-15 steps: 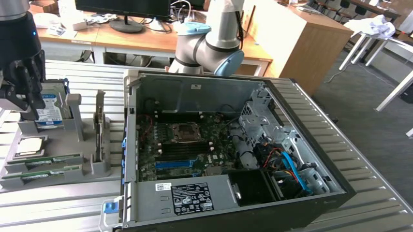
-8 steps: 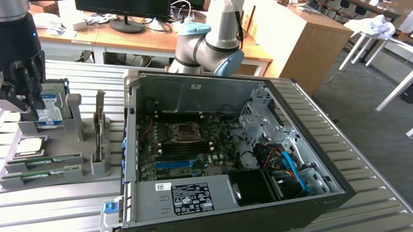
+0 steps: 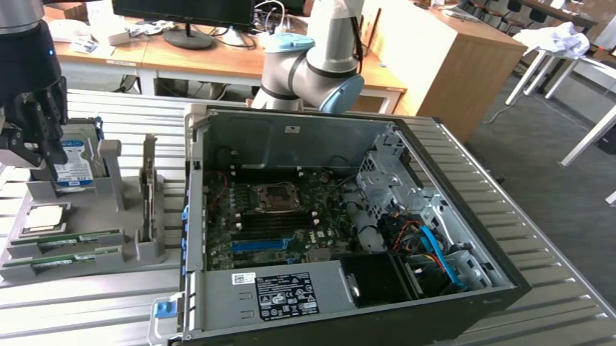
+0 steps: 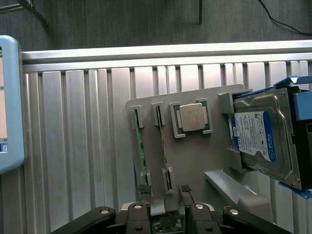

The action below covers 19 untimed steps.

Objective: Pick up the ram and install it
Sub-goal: 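Pick up the ram and move it above insertion slot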

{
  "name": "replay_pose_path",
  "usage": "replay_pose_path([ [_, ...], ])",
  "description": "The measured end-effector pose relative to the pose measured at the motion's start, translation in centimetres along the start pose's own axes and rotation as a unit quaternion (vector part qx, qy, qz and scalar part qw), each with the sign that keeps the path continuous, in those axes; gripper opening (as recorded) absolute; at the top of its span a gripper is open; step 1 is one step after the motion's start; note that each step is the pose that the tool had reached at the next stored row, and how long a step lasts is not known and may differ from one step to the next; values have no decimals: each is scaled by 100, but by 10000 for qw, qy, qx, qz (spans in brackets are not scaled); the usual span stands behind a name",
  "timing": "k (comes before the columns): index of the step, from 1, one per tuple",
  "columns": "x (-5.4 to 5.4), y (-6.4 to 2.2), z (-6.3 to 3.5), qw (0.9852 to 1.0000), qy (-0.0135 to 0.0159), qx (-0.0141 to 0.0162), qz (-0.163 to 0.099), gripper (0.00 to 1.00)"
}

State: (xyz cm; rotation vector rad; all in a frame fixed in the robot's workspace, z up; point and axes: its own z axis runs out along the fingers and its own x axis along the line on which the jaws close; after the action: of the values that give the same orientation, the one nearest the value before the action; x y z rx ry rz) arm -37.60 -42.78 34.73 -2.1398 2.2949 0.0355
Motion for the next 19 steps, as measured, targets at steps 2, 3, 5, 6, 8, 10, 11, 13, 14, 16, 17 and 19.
replay_pose_path([
  [2, 2, 4, 19, 10000, 0, 0, 0, 36],
  [3, 3, 5, 21, 10000, 0, 0, 0, 36],
  [5, 3, 5, 24, 10000, 0, 0, 0, 36],
  [6, 4, 6, 25, 10000, 0, 0, 0, 36],
  [8, 5, 9, 34, 10000, 0, 0, 0, 36],
  [10, 5, 11, 37, 10000, 0, 0, 0, 36],
  [11, 5, 12, 39, 10000, 0, 0, 0, 36],
  [13, 6, 14, 42, 10000, 0, 0, 0, 36],
  [14, 6, 15, 43, 10000, 0, 0, 0, 36],
  [16, 6, 17, 45, 10000, 0, 0, 0, 36],
  [17, 7, 18, 47, 10000, 0, 0, -1, 36],
  [19, 7, 20, 50, 10000, 0, 0, 0, 36],
])
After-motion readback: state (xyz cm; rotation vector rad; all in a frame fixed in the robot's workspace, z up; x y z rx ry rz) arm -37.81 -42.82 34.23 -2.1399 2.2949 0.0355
